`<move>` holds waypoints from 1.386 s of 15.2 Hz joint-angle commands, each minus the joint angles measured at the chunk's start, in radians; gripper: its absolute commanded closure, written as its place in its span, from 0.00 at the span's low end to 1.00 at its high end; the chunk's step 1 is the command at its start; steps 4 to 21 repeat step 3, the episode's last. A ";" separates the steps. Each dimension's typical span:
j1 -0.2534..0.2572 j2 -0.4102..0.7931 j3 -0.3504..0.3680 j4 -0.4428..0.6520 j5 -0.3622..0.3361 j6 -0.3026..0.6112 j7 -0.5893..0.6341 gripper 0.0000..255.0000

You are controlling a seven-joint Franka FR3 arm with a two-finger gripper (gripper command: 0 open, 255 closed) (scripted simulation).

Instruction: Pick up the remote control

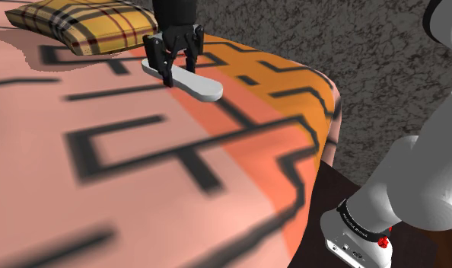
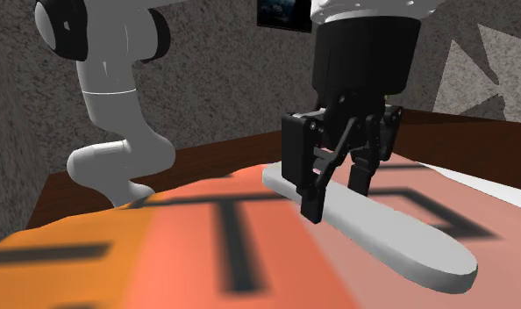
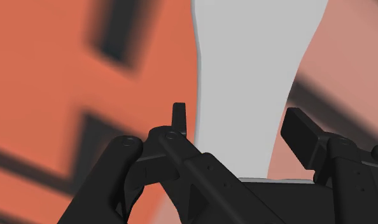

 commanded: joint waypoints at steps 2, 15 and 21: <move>0.002 0.009 0.001 0.041 -0.003 -0.032 0.001 1.00; 0.002 0.009 0.001 0.041 -0.003 -0.032 0.001 1.00; 0.002 0.009 0.001 0.041 -0.003 -0.032 0.001 1.00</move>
